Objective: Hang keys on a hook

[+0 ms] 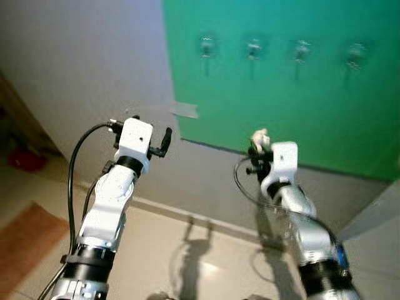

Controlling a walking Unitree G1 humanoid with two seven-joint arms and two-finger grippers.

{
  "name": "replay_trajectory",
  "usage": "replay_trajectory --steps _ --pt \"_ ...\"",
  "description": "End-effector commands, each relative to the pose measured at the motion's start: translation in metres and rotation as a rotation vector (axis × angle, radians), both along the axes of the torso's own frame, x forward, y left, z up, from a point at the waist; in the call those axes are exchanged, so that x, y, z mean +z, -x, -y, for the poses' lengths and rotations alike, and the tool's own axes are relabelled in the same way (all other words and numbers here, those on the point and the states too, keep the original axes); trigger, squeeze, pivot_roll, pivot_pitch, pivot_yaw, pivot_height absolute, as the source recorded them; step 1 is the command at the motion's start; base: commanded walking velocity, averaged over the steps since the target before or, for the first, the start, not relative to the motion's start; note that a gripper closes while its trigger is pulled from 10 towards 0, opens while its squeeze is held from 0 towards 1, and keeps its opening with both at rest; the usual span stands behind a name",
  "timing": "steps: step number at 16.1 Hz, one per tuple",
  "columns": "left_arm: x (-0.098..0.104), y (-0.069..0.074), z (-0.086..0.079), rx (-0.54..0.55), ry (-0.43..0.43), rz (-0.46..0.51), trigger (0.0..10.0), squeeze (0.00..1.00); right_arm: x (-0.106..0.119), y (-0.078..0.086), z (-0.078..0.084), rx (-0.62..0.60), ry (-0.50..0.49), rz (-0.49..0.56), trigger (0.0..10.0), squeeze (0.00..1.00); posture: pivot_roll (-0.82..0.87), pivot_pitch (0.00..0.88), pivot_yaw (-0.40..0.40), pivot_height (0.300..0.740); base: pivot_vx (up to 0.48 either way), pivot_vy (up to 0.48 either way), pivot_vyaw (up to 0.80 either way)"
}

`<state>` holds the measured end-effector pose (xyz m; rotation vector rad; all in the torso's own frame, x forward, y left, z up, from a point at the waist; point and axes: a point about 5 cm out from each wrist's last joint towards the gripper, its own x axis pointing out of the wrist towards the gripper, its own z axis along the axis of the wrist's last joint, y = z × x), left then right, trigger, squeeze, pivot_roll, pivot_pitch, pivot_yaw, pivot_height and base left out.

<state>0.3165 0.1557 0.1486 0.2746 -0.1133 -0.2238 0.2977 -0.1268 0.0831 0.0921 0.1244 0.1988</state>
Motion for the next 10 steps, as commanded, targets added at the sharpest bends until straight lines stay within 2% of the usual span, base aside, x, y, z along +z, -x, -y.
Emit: replay_trajectory --steps 1,4,6,8,10 --pt "0.004 -0.001 -0.001 -0.036 0.009 0.011 10.0 0.0 0.011 0.001 -0.004 -0.014 -0.039 0.046 10.0 0.0 -0.02 0.0 0.111 0.74 0.0 0.0 0.0" --pt "0.002 0.003 0.006 -0.119 0.022 -0.009 10.0 0.0 0.018 0.002 0.002 -0.065 -0.029 0.101 10.0 0.0 -0.01 0.0 0.117 0.74 0.182 0.0 0.0" --pt "-0.001 0.005 0.002 -0.105 0.052 -0.02 10.0 0.0 0.032 -0.003 -0.001 -0.045 -0.044 0.142 10.0 0.0 -0.01 0.0 0.106 0.74 0.307 0.0 0.78" --pt "-0.008 0.008 -0.002 -0.084 0.06 -0.036 10.0 0.0 0.043 -0.01 -0.002 -0.029 -0.017 0.185 10.0 0.0 0.01 0.0 0.063 0.74 0.313 0.0 0.78" --pt "-0.008 0.009 -0.002 -0.08 0.063 -0.038 10.0 0.0 0.049 -0.015 0.0 -0.037 -0.017 0.21 10.0 0.0 0.02 0.0 0.041 0.74 0.311 0.0 0.0"
